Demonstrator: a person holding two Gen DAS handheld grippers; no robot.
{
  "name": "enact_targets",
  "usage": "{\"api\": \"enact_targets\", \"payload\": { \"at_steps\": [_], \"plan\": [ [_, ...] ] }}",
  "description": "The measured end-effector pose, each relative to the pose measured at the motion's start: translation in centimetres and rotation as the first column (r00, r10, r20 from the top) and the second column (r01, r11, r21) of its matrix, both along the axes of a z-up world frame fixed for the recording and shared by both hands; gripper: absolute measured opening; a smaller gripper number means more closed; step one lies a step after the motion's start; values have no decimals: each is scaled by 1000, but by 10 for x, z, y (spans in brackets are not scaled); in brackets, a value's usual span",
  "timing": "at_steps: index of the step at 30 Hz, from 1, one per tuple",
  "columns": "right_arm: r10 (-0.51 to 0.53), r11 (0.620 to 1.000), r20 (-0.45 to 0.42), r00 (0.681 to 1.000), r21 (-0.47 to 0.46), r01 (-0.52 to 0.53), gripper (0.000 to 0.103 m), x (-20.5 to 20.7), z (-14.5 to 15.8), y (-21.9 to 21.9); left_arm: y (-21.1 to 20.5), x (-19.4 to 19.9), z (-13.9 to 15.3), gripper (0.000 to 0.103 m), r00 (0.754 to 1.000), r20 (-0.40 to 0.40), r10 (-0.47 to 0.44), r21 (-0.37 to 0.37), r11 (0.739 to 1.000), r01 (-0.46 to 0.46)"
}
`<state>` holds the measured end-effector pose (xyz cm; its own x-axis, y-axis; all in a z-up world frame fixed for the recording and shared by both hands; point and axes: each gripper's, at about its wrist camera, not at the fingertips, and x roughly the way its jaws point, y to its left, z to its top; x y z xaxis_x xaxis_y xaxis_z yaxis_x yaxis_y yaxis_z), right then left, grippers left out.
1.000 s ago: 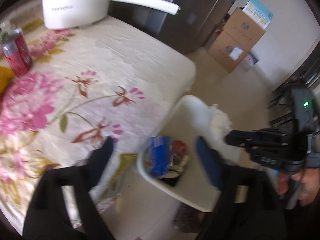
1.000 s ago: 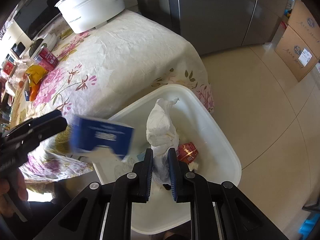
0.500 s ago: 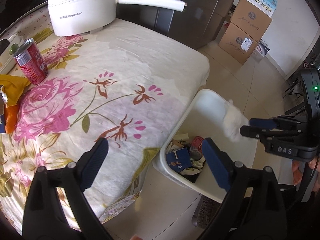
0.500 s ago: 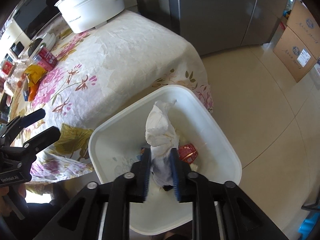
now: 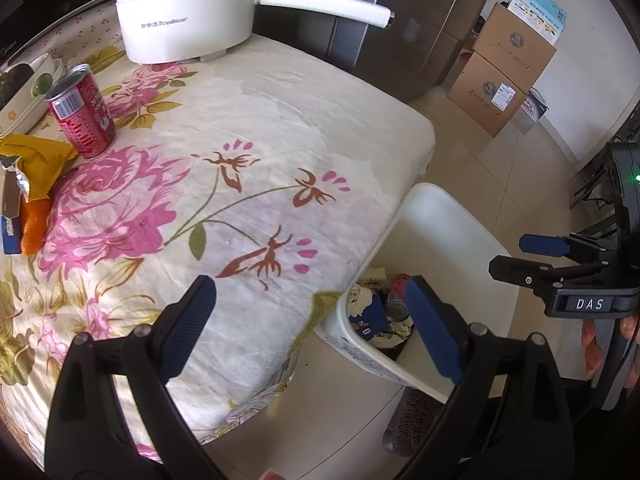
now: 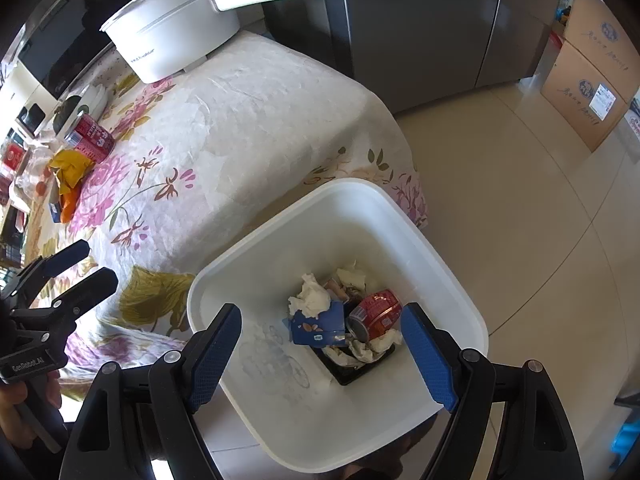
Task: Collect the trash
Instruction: 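Move both grippers back toward the remaining trash on the table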
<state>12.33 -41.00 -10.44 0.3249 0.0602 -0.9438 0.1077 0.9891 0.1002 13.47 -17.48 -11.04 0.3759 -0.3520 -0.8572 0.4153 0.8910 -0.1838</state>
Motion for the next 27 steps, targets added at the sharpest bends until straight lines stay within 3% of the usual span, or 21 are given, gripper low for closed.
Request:
{"api": "enact_targets", "payload": {
  "at_steps": [10, 19, 22, 27],
  "plan": [
    [27, 999, 8, 1000, -17, -27, 84, 18, 13, 21, 49, 25, 8, 100, 989, 6, 150, 32, 988, -150],
    [114, 993, 31, 993, -45, -113, 85, 55, 29, 70, 115, 61, 28, 102, 940, 123, 318, 44, 945, -325],
    [133, 991, 35, 990, -38, -132, 86, 69, 31, 88, 142, 73, 28, 102, 916, 107, 386, 14, 921, -390],
    [161, 986, 59, 985, -63, -157, 86, 89, 36, 121, 200, 91, 23, 102, 851, 5, 525, -109, 846, -522]
  ]
}}
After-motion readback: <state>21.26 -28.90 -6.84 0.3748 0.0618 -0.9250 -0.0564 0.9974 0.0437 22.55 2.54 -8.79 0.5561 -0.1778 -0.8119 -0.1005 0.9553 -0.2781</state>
